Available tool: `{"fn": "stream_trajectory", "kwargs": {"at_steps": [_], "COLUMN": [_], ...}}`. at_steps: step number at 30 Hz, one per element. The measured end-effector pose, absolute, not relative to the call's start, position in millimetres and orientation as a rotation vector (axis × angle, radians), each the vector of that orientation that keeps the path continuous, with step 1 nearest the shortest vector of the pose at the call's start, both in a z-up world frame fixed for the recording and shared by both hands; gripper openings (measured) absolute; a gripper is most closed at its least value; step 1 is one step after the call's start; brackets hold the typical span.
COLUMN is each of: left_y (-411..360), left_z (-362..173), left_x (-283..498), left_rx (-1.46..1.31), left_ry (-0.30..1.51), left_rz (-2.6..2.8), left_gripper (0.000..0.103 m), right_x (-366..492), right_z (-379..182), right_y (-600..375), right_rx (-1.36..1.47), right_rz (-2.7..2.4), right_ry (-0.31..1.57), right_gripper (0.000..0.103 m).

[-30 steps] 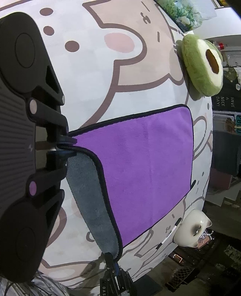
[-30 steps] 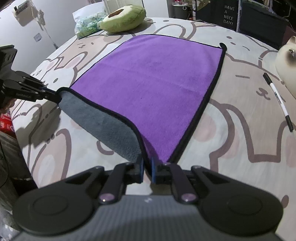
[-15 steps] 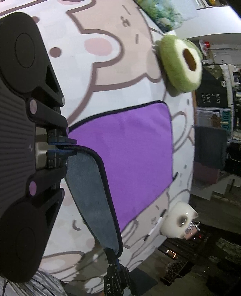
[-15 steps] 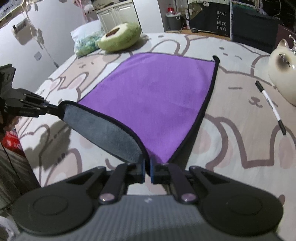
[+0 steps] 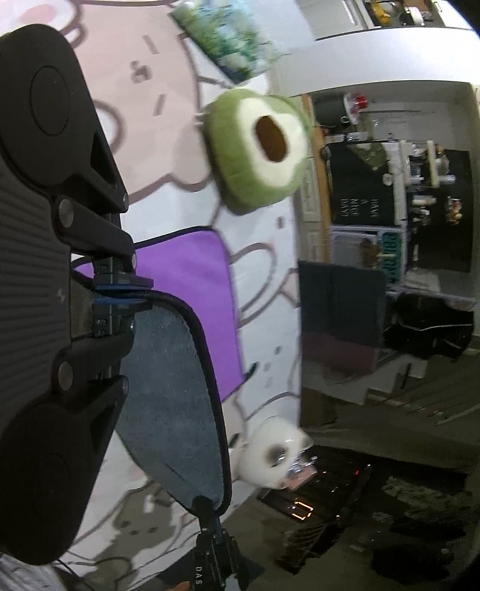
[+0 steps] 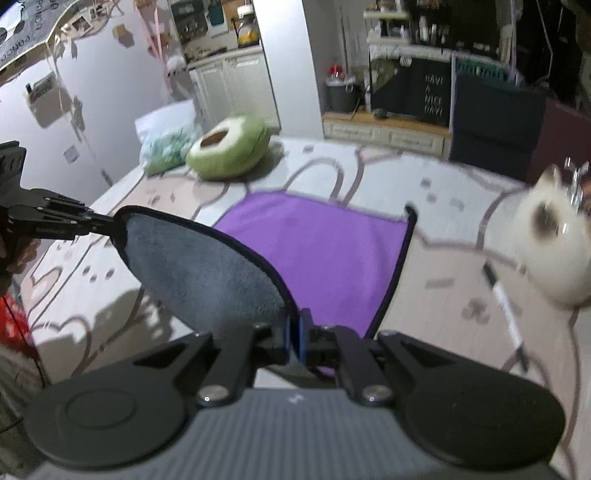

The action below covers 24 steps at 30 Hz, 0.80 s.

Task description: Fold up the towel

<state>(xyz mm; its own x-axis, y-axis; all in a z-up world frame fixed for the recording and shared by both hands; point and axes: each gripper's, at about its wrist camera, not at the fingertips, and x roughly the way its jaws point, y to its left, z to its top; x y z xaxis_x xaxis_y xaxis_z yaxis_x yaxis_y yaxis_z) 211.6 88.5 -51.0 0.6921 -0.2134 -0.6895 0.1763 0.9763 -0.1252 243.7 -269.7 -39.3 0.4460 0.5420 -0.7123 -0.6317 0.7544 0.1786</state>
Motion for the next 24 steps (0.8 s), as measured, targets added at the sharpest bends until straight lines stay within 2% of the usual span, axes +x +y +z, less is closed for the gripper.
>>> {"fn": "stream_trajectory", "kwargs": {"at_steps": [9, 24], "left_y": [89.8, 87.8], "left_z": [-42.7, -90.0], "left_x": [270.1, 354.9], "left_rx": [-0.01, 0.042], "left_ry": [0.745, 0.837], "left_rz": [-0.187, -0.103], "left_gripper": [0.004, 0.005], "right_x": [306.3, 388.4], "right_z": [-20.5, -69.0], "right_y": [-255.8, -227.9], "right_rx": [-0.105, -0.097], "right_rz": [0.689, 0.564], "right_ry": [0.779, 0.858], "right_gripper": [0.006, 0.006]}}
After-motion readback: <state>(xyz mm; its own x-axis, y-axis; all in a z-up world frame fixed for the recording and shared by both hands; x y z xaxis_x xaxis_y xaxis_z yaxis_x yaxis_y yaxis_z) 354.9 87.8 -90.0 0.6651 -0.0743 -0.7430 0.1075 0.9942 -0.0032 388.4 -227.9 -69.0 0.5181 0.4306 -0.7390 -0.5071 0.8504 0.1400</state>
